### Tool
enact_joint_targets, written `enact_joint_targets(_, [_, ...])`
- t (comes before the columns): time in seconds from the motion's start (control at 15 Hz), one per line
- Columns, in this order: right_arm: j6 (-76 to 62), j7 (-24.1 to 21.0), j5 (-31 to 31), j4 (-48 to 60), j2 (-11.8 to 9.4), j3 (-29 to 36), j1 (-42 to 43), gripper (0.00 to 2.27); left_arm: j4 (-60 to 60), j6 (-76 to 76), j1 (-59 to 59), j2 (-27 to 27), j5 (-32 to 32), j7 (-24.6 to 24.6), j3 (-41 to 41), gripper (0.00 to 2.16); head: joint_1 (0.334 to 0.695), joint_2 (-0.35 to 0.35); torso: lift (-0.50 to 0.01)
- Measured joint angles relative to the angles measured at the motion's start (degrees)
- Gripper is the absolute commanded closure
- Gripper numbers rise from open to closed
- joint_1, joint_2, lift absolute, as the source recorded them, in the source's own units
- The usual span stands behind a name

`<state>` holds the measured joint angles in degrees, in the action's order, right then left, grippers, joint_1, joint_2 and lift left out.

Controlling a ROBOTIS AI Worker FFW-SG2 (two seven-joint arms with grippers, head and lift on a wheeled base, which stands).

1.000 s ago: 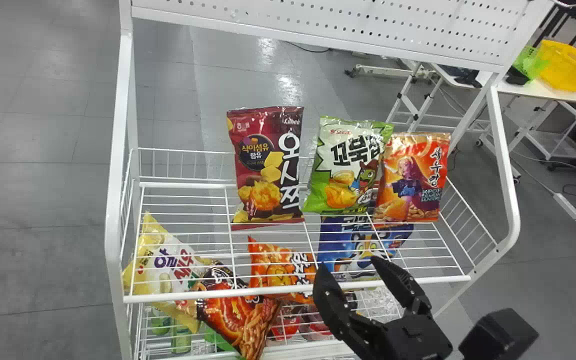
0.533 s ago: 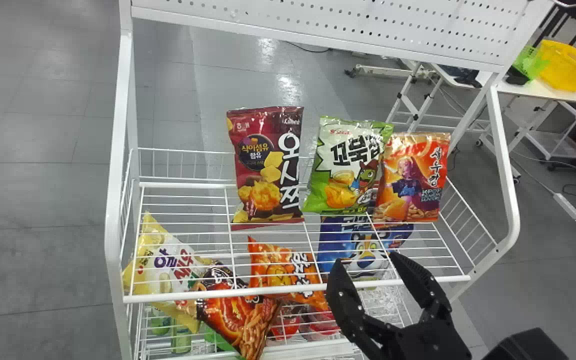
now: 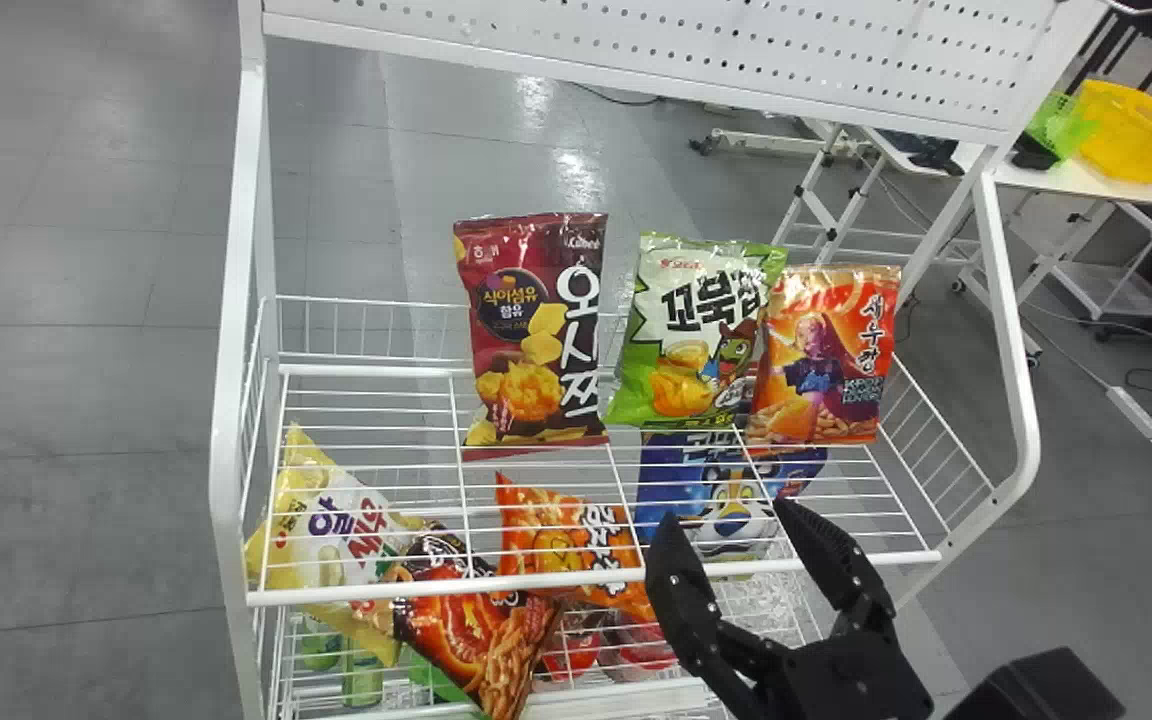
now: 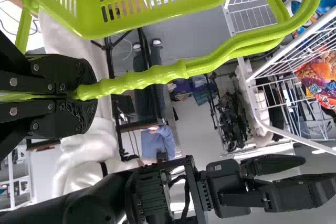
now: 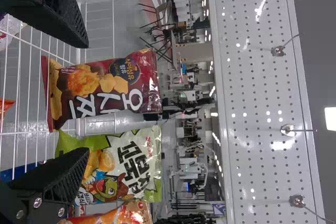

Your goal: Hold basket handle with left hand then pick Jagalchi snack with right hand and place into basket

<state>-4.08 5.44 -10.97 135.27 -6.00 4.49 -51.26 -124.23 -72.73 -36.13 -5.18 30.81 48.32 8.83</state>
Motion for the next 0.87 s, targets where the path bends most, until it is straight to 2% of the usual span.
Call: enact_joint_targets(0.87, [-0.9,-0.6,1.0,-0.5,0.3,-1.3,0.5,0.12,0.3,0.0,0.5,-0.1,0.5,0.2,-0.4,2.11,0.695,-0.350,-0.009])
